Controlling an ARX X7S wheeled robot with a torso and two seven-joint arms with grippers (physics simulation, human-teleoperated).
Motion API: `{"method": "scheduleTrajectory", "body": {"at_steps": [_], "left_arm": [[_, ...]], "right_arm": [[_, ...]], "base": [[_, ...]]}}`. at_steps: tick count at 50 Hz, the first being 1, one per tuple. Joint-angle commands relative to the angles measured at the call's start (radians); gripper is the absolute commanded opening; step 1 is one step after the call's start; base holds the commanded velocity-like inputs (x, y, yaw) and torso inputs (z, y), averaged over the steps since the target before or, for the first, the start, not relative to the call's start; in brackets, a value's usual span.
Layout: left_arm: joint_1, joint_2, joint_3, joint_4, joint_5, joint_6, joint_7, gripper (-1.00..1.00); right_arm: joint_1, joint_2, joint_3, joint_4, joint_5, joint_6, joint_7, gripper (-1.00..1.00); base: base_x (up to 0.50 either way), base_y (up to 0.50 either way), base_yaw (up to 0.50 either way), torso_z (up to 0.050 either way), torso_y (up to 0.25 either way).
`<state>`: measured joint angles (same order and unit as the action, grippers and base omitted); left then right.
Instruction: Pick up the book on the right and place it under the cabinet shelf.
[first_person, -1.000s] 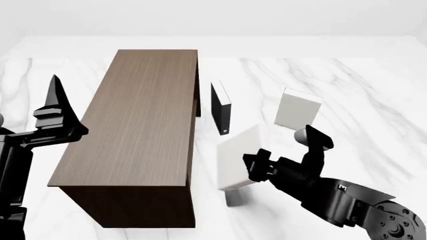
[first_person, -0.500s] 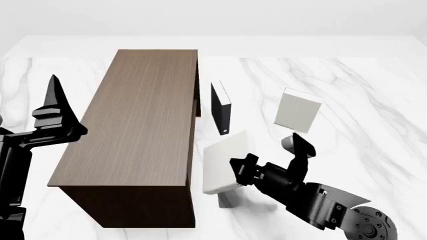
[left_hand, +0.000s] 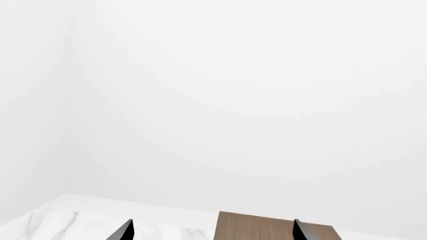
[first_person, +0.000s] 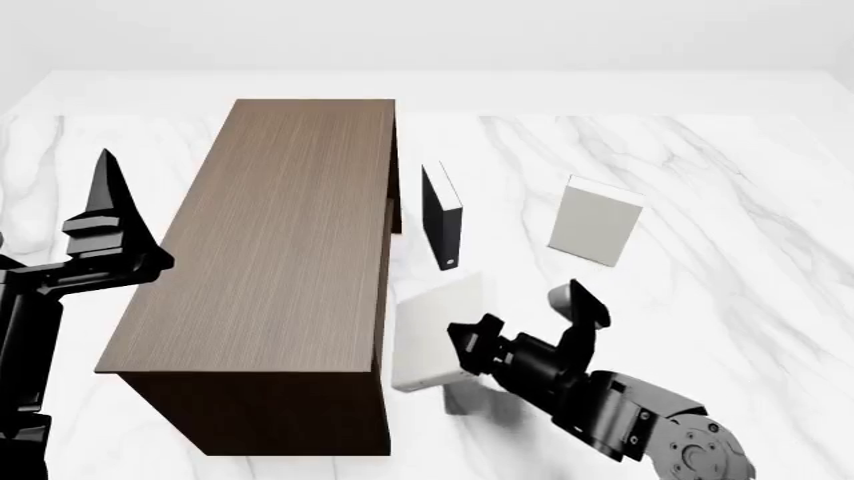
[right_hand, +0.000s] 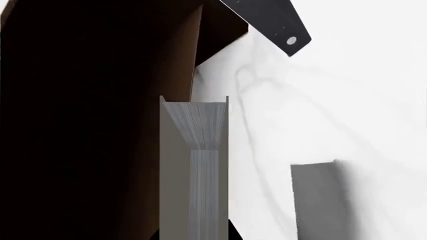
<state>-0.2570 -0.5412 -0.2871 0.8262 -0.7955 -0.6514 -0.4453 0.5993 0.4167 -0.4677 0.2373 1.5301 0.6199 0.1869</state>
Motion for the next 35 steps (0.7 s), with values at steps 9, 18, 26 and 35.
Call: {"method": "scheduleTrajectory", "body": {"at_steps": [9, 18, 26, 35], "left_arm": [[0.001, -0.005, 0.003, -0.001, -0.005, 0.004, -0.006, 1.0], [0.001, -0.007, 0.004, -0.004, -0.006, 0.008, -0.006, 1.0], [0.001, -0.009, 0.005, -0.006, -0.007, 0.011, -0.006, 1.0], [0.002, -0.011, 0.006, -0.006, -0.008, 0.014, -0.008, 1.0]], "right_arm": [[0.03, -0.054, -0.011, 0.115, -0.008, -0.028, -0.107, -1.0], [0.046, -0.081, -0.032, 0.171, -0.028, -0.033, -0.145, -1.0], [0.053, -0.099, -0.048, 0.213, -0.049, -0.043, -0.171, -1.0], [0.051, -0.115, -0.065, 0.255, -0.075, -0.061, -0.195, -1.0]], "base": [[0.0, 0.0, 0.0, 0.0, 0.001], [0.0, 0.0, 0.0, 0.0, 0.002], [0.0, 0.0, 0.0, 0.0, 0.0], [0.0, 0.0, 0.0, 0.0, 0.001]]}}
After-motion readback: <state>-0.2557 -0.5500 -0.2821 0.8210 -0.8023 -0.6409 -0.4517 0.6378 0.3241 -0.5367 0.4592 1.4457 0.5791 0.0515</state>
